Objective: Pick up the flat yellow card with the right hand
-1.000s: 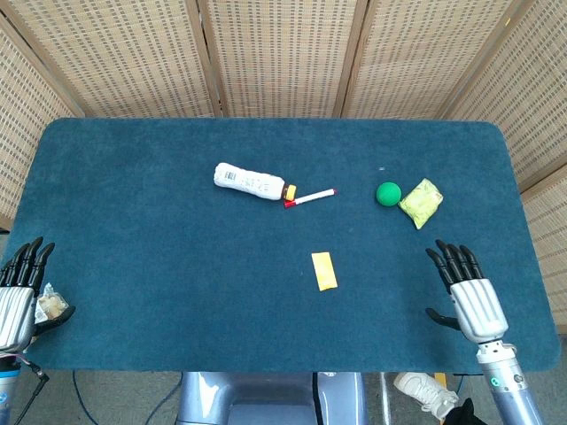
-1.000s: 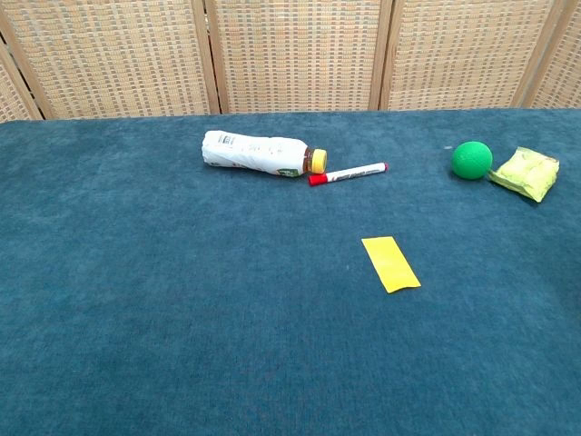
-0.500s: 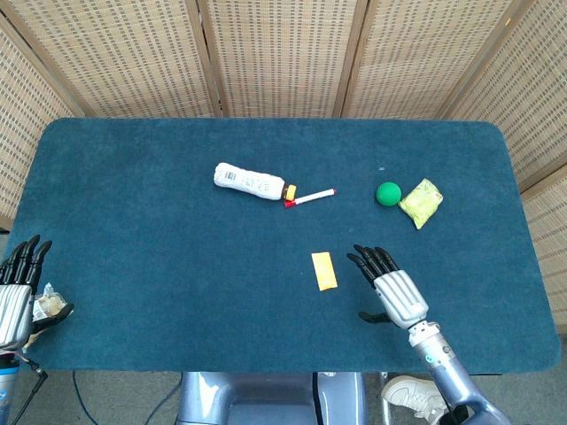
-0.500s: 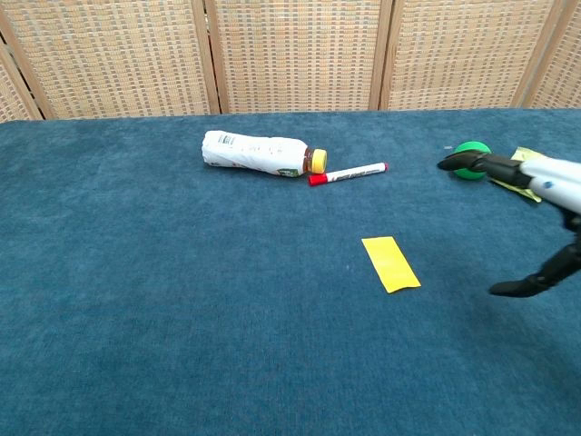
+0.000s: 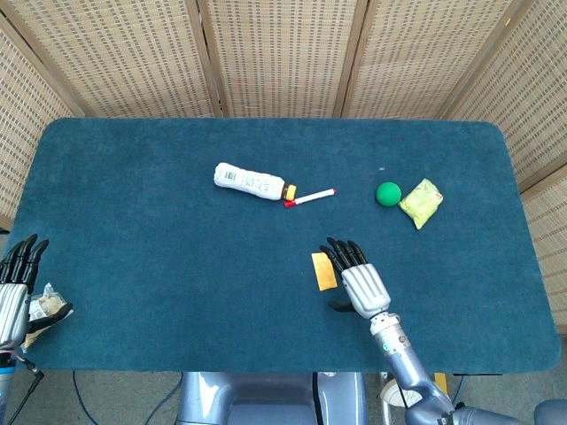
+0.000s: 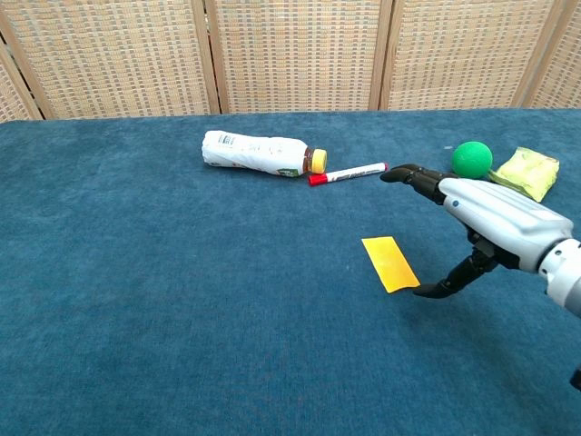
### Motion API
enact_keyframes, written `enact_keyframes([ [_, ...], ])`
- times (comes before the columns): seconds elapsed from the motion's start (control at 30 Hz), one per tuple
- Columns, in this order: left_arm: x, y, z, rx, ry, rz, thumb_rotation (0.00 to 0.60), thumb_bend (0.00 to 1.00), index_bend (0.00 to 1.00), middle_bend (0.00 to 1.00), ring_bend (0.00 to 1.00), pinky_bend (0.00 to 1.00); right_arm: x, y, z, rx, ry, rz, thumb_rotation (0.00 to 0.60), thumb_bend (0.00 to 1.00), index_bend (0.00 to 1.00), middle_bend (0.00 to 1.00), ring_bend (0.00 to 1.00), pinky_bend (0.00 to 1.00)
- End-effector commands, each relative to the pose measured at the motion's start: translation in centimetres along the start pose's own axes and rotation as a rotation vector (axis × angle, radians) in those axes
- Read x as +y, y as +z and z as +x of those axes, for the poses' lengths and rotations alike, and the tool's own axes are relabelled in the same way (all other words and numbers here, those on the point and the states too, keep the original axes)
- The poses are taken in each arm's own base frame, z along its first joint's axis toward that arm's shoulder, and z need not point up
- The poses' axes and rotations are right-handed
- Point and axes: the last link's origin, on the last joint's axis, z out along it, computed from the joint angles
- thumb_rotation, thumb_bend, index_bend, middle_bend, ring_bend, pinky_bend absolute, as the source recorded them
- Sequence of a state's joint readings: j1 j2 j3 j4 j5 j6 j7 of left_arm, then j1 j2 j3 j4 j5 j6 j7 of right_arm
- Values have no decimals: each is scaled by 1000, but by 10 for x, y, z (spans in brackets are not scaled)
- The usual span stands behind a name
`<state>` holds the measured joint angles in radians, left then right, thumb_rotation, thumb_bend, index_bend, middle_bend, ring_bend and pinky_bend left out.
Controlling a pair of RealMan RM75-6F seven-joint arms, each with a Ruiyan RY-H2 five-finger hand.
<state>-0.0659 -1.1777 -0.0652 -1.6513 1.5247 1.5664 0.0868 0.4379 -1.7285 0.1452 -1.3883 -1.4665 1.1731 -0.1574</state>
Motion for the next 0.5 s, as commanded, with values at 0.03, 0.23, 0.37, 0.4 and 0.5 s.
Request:
enact_keyframes([
  [0.03,0,0,0,-2,-2,0,600,96,0,0,0,132,0,6,-4,7,-24,-11,600,245,2,0,0,0],
  [0.23,-1,1,0,-7,-6,2,600,96,0,0,0,132,-1,10,-14,-3,-46,-23,600,304,1,0,0,0],
  [0.37,-1,1,-1,-10,-8,3,600,96,0,0,0,132,-2,12,-19,-16,-48,-28,600,346,1,0,0,0],
  [0.4,-1,1,-1,-11,-8,3,600,96,0,0,0,132,-2,13,-20,-19,-49,-28,600,347,1,0,0,0],
  [0.5,-1,2,-1,-12,-9,4,600,96,0,0,0,132,-1,13,-24,-29,-55,-33,600,347,0,0,0,0],
])
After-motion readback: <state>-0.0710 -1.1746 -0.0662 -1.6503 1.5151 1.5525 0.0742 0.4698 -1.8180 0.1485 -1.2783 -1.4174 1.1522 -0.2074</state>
